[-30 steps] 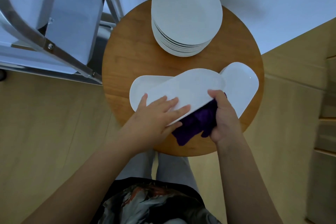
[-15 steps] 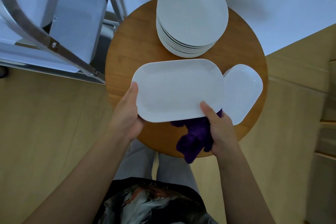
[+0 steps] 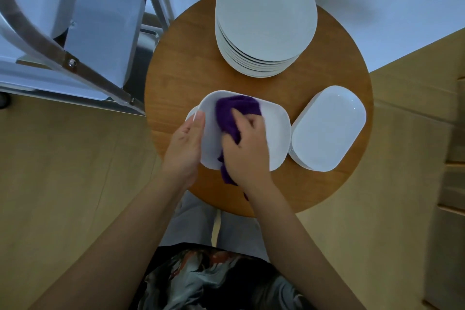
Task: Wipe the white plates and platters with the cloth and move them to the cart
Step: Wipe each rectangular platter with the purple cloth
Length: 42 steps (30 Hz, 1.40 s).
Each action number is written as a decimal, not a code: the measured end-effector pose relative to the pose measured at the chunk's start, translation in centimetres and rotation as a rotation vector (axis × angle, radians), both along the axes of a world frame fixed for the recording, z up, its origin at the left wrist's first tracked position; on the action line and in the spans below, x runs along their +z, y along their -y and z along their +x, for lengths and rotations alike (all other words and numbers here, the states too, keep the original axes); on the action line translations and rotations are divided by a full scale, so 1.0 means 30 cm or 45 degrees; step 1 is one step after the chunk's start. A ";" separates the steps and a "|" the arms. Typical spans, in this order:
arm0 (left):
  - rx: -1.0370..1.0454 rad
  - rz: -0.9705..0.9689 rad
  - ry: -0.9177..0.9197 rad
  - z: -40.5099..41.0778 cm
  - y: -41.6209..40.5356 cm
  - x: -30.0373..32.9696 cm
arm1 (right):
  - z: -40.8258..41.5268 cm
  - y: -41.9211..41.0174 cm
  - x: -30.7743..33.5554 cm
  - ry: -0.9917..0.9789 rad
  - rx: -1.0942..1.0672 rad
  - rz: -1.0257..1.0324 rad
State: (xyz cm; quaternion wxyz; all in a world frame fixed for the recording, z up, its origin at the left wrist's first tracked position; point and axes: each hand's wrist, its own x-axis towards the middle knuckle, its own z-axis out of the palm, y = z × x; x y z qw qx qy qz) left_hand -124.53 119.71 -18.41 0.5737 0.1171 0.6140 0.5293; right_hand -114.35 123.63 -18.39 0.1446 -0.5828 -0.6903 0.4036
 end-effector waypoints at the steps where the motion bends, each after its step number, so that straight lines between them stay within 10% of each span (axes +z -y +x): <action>1: 0.004 0.007 0.010 -0.010 0.008 -0.009 | -0.011 0.014 0.002 -0.035 0.130 -0.008; 7: 0.150 -0.112 0.153 -0.037 0.042 -0.064 | 0.007 0.003 0.002 -0.112 0.382 -0.417; 13: 0.118 -0.212 0.086 -0.076 0.014 -0.110 | 0.112 -0.031 -0.002 0.315 0.383 -0.580; 22: 0.137 -0.343 -0.027 -0.045 -0.018 -0.168 | 0.291 -0.059 -0.034 0.331 -0.392 -0.459; 30: -0.233 -0.587 -1.080 -0.073 -0.022 -0.244 | 0.270 -0.100 -0.047 0.108 -0.464 -0.407; 42: -0.474 -1.029 -1.263 -0.011 -0.065 -0.306 | 0.299 -0.117 -0.052 -0.115 -0.480 -0.496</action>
